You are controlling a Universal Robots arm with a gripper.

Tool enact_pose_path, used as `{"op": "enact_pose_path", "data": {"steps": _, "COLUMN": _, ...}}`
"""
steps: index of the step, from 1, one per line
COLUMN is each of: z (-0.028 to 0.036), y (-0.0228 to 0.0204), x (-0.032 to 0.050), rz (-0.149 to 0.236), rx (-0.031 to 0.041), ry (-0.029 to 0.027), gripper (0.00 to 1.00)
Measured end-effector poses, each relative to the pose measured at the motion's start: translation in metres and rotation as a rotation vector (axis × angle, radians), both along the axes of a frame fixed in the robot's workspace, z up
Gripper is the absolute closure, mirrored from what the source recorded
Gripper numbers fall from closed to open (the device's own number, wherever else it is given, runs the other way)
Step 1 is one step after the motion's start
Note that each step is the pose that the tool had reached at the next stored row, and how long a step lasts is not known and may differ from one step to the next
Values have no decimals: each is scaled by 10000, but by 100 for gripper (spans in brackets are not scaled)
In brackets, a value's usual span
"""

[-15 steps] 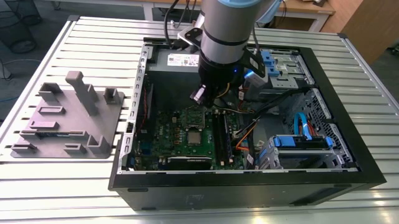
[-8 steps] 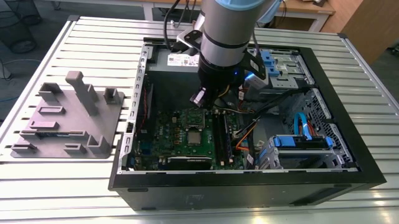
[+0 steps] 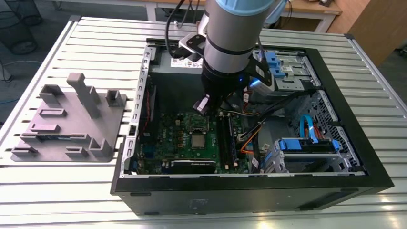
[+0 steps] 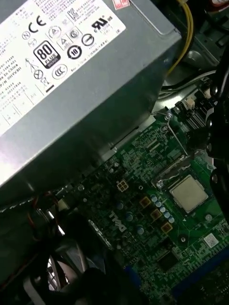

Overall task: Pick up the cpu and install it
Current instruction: 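Close the cpu cover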

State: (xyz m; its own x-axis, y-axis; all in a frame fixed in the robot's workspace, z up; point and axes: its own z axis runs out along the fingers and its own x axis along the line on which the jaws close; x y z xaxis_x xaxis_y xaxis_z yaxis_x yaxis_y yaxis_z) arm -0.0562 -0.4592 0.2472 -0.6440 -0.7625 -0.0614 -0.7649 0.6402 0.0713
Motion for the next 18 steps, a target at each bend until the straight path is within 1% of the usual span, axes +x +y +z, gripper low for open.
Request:
{"op": "enact_pose_path", "data": {"steps": 10, "z": 0, "y": -219, "x": -6, "rz": 50, "rx": 0, "ry": 0, "gripper": 89}}
{"op": "enact_pose_path", "data": {"steps": 11, "z": 1, "y": -227, "x": -6, "rz": 53, "rx": -2, "ry": 1, "gripper": 89}}
{"op": "enact_pose_path", "data": {"steps": 18, "z": 0, "y": -232, "x": -6, "rz": 53, "rx": 0, "ry": 0, "gripper": 89}}
